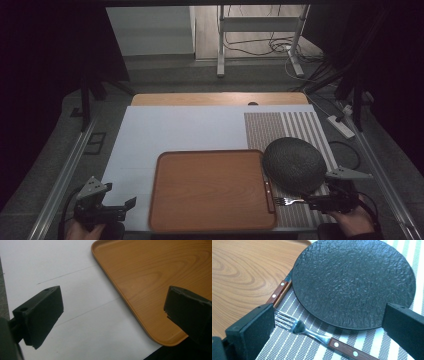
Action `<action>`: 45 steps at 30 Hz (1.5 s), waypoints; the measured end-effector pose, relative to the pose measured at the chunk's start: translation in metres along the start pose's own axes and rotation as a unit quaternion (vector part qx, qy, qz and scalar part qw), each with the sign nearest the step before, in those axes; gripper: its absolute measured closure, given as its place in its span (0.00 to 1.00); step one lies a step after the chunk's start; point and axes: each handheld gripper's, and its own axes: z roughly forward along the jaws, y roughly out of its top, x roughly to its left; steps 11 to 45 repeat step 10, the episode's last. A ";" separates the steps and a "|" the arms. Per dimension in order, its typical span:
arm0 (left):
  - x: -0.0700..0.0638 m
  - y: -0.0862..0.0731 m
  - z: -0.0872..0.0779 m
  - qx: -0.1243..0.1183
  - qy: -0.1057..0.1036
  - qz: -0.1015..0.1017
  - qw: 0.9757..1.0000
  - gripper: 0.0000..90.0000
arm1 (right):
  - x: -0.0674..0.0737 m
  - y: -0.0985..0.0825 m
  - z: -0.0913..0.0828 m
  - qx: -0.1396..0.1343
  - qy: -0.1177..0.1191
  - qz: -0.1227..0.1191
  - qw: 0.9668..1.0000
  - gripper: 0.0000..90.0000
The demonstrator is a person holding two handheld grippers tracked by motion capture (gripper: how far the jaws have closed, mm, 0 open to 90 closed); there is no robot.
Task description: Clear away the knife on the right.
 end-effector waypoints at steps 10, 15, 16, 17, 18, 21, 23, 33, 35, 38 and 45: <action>0.000 0.001 0.001 0.000 0.000 -0.002 1.000 0.03 | 0.000 -0.002 -0.002 0.009 -0.005 -0.004 1.000 0.00; 0.000 0.001 0.001 0.000 0.000 -0.002 1.000 0.03 | 0.000 -0.002 -0.002 0.009 -0.005 -0.004 1.000 0.00; 0.000 0.001 0.001 0.000 0.000 -0.002 1.000 0.03 | 0.000 -0.002 -0.002 0.009 -0.005 -0.004 1.000 0.00; 0.000 0.001 0.001 0.000 0.000 -0.002 1.000 0.03 | 0.000 -0.002 -0.002 0.009 -0.005 -0.004 1.000 0.00; 0.000 0.001 0.001 0.000 0.000 -0.002 1.000 0.03 | 0.000 -0.002 -0.002 0.009 -0.005 -0.004 1.000 0.00; 0.000 0.001 0.001 0.000 0.000 -0.002 1.000 0.03 | 0.000 -0.002 -0.002 0.009 -0.005 -0.004 1.000 0.00; 0.000 0.001 0.001 0.000 0.000 -0.002 1.000 0.03 | 0.000 -0.002 -0.002 0.009 -0.005 -0.004 1.000 0.00; 0.000 0.001 0.001 0.000 0.000 -0.002 1.000 0.03 | 0.000 -0.002 -0.002 0.009 -0.005 -0.004 1.000 0.00; 0.000 0.001 0.001 0.000 0.000 -0.002 1.000 0.03 | 0.000 -0.002 -0.002 0.009 -0.005 -0.004 1.000 0.00; 0.000 0.001 0.001 0.000 0.000 -0.002 1.000 0.03 | 0.000 -0.002 -0.002 0.009 -0.005 -0.004 1.000 0.00; 0.000 0.001 0.001 0.000 0.000 -0.002 1.000 0.03 | 0.000 -0.002 -0.002 0.009 -0.005 -0.004 1.000 0.00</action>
